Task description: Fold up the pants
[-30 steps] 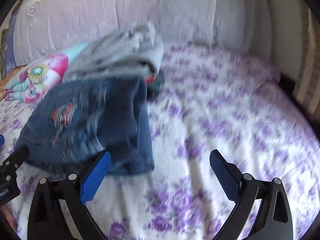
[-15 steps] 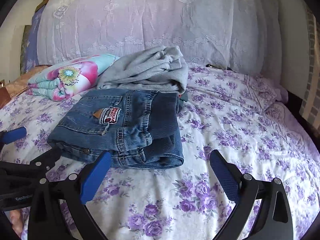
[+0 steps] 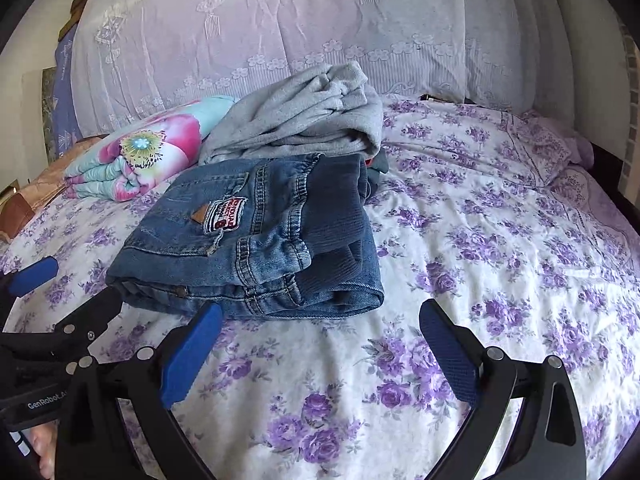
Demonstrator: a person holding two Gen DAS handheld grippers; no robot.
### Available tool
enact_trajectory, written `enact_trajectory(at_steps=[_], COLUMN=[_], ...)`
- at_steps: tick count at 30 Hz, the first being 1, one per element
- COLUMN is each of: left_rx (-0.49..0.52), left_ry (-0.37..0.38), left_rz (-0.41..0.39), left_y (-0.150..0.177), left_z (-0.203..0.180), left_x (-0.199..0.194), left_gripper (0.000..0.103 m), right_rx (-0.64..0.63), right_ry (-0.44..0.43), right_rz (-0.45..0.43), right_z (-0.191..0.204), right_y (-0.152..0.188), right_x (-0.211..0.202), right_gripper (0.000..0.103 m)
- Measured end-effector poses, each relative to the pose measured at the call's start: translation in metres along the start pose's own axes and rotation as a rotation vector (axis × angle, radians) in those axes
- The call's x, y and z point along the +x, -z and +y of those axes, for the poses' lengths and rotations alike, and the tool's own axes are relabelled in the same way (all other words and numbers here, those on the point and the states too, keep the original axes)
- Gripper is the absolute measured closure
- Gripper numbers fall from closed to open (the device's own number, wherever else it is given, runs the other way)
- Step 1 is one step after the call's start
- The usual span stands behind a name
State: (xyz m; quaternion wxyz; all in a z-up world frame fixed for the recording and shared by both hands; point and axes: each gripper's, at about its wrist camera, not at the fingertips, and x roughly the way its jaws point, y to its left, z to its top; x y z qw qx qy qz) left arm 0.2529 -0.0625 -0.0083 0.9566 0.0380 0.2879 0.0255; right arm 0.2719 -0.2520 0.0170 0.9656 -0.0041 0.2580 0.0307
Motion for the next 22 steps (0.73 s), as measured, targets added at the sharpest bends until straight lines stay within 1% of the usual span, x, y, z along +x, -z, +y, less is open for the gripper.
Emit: enact_trajectory(at_steps=[6,9,11,14,17,22], left_rx=[-0.016,-0.038,-0.053,-0.041,-0.013,-0.011], left_ry=[-0.002,0.023,0.023,0.020,-0.017,0.002], left_rz=[0.019,0.018,0.011,0.011,0.009,0.002], left_y=[-0.0001,0.0003,0.0006,0.0005,0.0006,-0.0002], left_z=[0.0033,0.0072,0.0098,0.0083,0.0030,0.0037], left_x=[0.0041,0.0053,0.0045,0.0043,0.0046,0.0033], left_gripper=[0.005,0.005,0.005,0.005,0.005,0.005], right_rx=[-0.012,-0.014,-0.015,-0.015,-0.015,-0.013], right_ry=[0.002,0.001,0.001,0.001,0.001,0.004], right_rz=[0.004,0.007,0.007,0.006,0.008,0.008], right_z=[0.0017,0.0021,0.0021,0.0021,0.0023,0.0023], right_y=[0.0005,0.0003,0.0002,0.0002,0.0003,0.0004], right_x=[0.0002,0.0010,0.0012,0.0012,0.0013,0.0012], right_gripper=[0.003,0.003,0.003,0.003,0.003,0.003])
